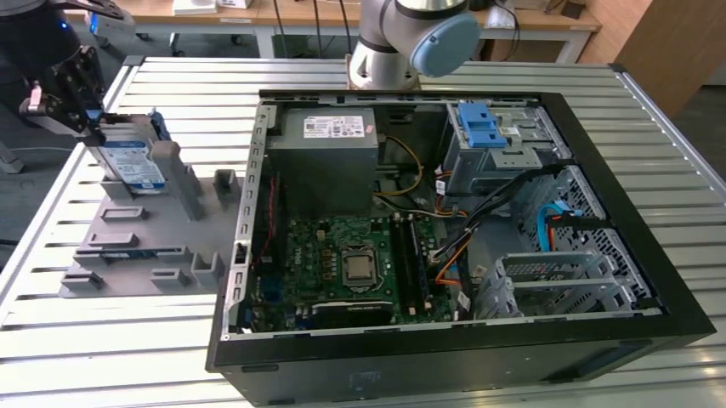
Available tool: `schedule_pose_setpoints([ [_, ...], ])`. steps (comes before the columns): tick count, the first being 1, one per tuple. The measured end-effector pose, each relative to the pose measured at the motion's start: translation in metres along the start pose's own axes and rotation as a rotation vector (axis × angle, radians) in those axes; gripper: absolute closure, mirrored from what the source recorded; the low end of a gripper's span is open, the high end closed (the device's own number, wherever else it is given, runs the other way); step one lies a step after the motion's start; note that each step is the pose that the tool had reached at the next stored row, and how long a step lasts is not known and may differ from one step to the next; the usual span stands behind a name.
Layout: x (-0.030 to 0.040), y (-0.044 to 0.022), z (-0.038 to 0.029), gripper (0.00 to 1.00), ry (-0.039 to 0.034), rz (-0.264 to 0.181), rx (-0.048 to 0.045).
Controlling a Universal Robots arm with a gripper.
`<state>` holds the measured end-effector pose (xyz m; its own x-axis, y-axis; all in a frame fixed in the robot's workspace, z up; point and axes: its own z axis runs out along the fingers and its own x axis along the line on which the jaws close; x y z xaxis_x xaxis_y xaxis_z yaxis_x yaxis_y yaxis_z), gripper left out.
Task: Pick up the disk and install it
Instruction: 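Pick up the disk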
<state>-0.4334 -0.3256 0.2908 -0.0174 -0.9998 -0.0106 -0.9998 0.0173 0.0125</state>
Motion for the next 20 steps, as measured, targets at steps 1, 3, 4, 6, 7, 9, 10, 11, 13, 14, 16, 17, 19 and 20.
schedule_pose_setpoints([
  [1, 0.0, 0.0, 0.0, 0.64, 0.0, 0.0, 0.0001],
  [3, 0.0, 0.0, -0.0001, 0.64, -0.0001, 0.0, 0.0],
  [4, 0.0, 0.0, -0.0002, 0.64, -0.0001, 0.0, 0.0],
  [6, 0.0, 0.0, -0.0003, 0.64, -0.0001, 0.0, 0.0],
  [7, 0.0, 0.0, -0.0004, 0.64, 0.0, 0.0, 0.0],
  [9, 0.0, 0.0, -0.0009, 0.64, 0.0002, 0.0, -0.0001],
  [10, 0.0, 0.0, -0.0014, 0.64, 0.0003, 0.0, -0.0003],
  [11, 0.0, 0.0, -0.0019, 0.64, 0.0003, 0.0, -0.0003],
  [13, 0.0, 0.0, -0.0034, 0.64, 0.0003, 0.0, -0.0002],
  [14, 0.0, 0.0001, -0.0039, 0.64, 0.0002, 0.0, -0.0001],
  [16, -0.0001, 0.0, -0.004, 0.64, 0.0001, 0.0, 0.0003],
  [17, -0.0001, 0.0, -0.0042, 0.64, 0.0002, 0.0, 0.0001],
  [19, -0.0001, 0.0001, -0.0043, 0.64, 0.0002, 0.0, 0.0],
  [20, 0.0, 0.0001, -0.0045, 0.64, 0.0002, 0.0, -0.0001],
])
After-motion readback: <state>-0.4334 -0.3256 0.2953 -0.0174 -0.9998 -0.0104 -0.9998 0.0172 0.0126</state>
